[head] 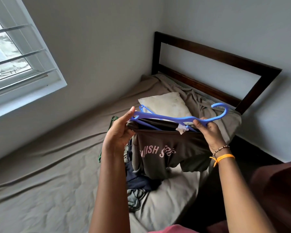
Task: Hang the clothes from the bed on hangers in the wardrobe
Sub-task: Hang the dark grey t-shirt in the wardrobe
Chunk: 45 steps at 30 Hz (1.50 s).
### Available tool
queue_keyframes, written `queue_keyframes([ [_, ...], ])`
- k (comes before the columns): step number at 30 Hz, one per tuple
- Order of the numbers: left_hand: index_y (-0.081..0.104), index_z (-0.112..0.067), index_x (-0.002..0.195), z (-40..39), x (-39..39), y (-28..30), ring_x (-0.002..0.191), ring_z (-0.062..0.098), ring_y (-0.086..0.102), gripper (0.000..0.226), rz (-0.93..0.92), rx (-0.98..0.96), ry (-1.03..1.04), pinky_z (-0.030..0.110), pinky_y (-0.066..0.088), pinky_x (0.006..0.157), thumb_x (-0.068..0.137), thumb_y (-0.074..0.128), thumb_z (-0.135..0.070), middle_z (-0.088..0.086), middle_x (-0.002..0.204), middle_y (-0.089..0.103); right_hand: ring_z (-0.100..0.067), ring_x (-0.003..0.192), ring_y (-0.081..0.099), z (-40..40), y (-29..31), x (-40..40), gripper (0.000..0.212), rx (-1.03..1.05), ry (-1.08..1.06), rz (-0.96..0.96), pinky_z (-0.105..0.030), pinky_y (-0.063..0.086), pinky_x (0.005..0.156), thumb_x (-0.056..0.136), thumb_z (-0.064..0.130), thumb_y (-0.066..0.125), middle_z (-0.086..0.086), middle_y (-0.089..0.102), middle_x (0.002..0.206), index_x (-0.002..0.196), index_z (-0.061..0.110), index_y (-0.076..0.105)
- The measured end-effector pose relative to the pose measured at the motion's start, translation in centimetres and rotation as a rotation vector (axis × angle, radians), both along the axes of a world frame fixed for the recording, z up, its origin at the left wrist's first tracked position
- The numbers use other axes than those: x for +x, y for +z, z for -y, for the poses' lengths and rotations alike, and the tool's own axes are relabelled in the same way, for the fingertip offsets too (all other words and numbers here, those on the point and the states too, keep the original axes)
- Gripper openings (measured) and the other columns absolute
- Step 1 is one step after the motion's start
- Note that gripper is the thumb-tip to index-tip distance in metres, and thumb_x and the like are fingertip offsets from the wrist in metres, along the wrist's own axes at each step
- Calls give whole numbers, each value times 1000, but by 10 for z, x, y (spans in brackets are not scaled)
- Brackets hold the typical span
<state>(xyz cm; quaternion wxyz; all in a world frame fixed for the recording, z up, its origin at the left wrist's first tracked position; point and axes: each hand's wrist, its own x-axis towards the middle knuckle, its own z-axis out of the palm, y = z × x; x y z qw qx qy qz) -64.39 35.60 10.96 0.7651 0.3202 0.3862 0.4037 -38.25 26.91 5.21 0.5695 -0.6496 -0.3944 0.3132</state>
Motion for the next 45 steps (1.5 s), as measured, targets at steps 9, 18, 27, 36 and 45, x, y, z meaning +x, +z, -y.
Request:
queue_keyframes([
  [9,74,-16,80,-7,7,-26,59,0,60,30,-624,388,25,16,46,63,78,60,10,-11,62,68,-18,84,59,-6,1,9,57,-240,-89,287,-40,40,91,60,80,61,11,61,70,69,24,64],
  [18,64,-30,116,7,44,-25,112,26,45,31,-1164,883,-13,32,34,91,87,59,-21,-1,124,52,-14,103,44,-16,35,-63,48,-399,-24,919,-35,20,85,80,65,53,17,36,66,61,22,45],
  [27,57,-9,85,53,73,-26,80,30,56,23,-923,1186,-340,48,41,88,72,49,-25,5,82,60,-16,68,47,28,43,-74,35,-172,-102,721,-25,26,58,88,35,62,-1,51,74,79,1,65],
  [36,39,-19,79,65,97,7,81,31,49,23,-777,1253,-198,50,28,101,86,59,-11,1,81,50,-15,101,56,114,68,-3,25,-209,5,622,-26,39,89,84,4,65,0,64,102,109,4,66],
  [45,50,-6,72,183,156,42,71,18,43,32,-368,1551,-501,31,27,68,77,53,-38,0,69,52,-2,65,41,263,97,-19,11,-33,-394,807,-13,32,61,82,17,64,12,43,68,77,11,56],
])
